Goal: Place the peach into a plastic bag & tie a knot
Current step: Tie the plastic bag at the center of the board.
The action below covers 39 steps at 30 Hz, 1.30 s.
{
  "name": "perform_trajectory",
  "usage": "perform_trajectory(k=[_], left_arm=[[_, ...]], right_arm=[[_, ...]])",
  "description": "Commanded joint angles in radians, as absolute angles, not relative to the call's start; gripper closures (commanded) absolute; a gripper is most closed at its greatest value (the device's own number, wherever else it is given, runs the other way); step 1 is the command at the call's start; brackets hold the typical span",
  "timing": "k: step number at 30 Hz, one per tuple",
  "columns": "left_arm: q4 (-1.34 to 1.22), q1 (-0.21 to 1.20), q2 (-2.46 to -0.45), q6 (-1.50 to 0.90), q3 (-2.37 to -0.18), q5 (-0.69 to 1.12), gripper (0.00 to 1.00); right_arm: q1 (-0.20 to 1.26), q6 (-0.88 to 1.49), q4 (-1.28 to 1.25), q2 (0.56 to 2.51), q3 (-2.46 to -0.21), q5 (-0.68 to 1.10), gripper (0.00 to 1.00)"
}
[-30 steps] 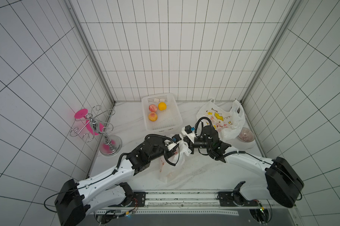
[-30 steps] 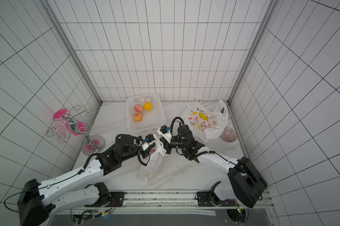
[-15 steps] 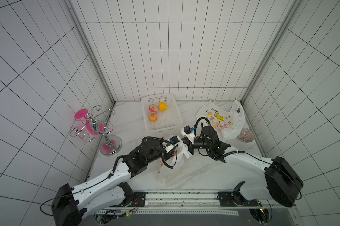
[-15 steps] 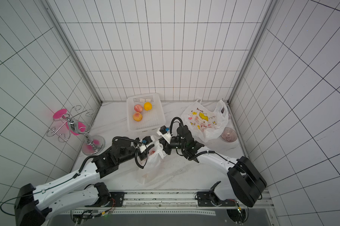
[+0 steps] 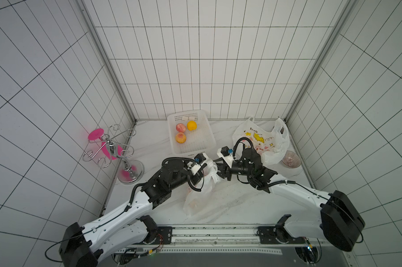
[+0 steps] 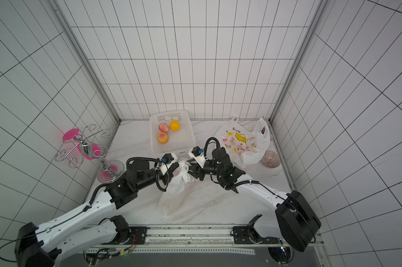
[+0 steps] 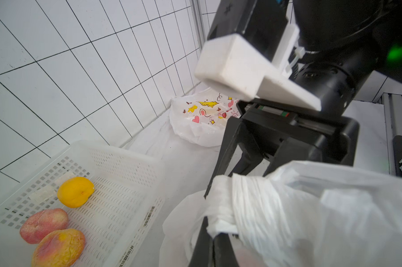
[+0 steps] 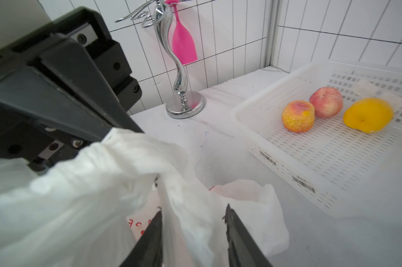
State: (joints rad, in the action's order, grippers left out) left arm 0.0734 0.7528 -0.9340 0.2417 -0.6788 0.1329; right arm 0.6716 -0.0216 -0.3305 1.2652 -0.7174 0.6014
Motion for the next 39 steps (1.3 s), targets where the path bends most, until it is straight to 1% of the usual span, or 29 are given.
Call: perform_trajectory(k=[1, 4, 8, 10, 13, 17, 21, 25, 31, 34, 39], left_arm=[[0.113, 0.732, -0.915, 0.236, -0.708, 0.157, 1.00], [0.126, 0.722, -0.922, 0.234, -0.719, 0.175, 1.00], [0.151, 0.703, -0.939, 0.234, -0.742, 0.217, 1.00], [0.182, 0.692, -0.947, 0.236, -0.759, 0.248, 1.00], [0.234, 0.688, -0.964, 0.242, -0.791, 0.266, 1.00], [0.252, 0.688, -0.980, 0.235, -0.807, 0.280, 1.00], [0.250, 0.689, -0.991, 0.227, -0.810, 0.297, 1.00], [0.246, 0.689, -0.991, 0.218, -0.805, 0.302, 1.00], [0.237, 0.689, -0.979, 0.216, -0.798, 0.309, 1.00], [0.234, 0.688, -0.975, 0.211, -0.795, 0.319, 1.00], [0.235, 0.689, -0.972, 0.214, -0.795, 0.334, 1.00]], right_arm=[[0.657, -0.030, -0.151, 1.190, -0.785, 0.485, 0.56], [0.659, 0.043, -0.005, 1.116, -0.795, 0.419, 0.57], [0.670, 0.244, 0.249, 1.003, -0.854, 0.311, 0.60], [0.678, 0.317, 0.383, 0.968, -0.919, 0.318, 0.61], [0.712, 0.393, 0.534, 0.949, -1.018, 0.349, 0.56], [0.788, 0.430, 0.648, 0.975, -1.128, 0.363, 0.45], [0.879, 0.419, 0.715, 1.043, -1.238, 0.317, 0.39], [0.957, 0.405, 0.718, 1.103, -1.280, 0.277, 0.37], [0.981, 0.384, 0.691, 1.157, -1.282, 0.237, 0.36], [0.980, 0.374, 0.681, 1.170, -1.296, 0.208, 0.38], [0.978, 0.385, 0.655, 1.176, -1.295, 0.226, 0.50]])
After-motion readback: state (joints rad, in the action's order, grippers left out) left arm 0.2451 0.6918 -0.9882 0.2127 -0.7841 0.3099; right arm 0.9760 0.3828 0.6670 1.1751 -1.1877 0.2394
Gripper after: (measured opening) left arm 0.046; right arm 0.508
